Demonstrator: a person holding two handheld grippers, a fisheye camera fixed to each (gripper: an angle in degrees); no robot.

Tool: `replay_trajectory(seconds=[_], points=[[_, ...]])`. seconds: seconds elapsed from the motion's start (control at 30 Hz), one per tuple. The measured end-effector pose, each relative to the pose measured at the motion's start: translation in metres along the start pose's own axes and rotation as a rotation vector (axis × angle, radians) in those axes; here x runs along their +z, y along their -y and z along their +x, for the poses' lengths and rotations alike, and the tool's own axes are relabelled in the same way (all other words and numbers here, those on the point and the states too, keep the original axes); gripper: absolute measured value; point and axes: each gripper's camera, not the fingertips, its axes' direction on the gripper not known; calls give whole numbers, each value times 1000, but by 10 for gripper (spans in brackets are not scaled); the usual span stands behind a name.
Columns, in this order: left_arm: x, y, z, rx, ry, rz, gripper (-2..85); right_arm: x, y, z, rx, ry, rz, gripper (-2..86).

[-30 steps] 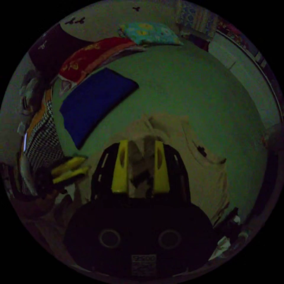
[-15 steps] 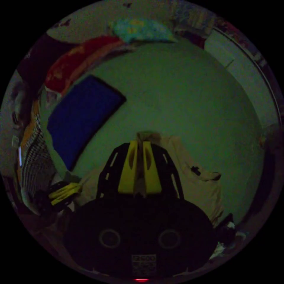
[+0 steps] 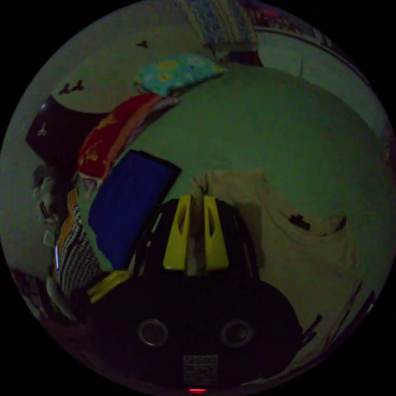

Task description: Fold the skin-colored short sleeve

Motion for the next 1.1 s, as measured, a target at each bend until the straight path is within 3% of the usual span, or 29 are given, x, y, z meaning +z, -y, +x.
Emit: replay_trajectory(seconds=[0.23, 0.5, 0.77, 1.0, 1.1], points=[[-2, -10, 62, -14, 16, -28, 21, -107, -126, 61, -44, -223, -97, 56], [4, 0, 247, 336, -197, -12, 69, -260, -212, 200, 230, -363, -32, 87], [55, 23, 461, 573, -339, -59, 89, -290, -218, 275, 299, -256, -79, 115], [108, 34, 518, 530, -336, -134, 88, -270, -218, 317, 281, -328, -247, 100], [123, 47, 532, 498, -345, -149, 85, -291, -231, 329, 283, -348, -192, 46]])
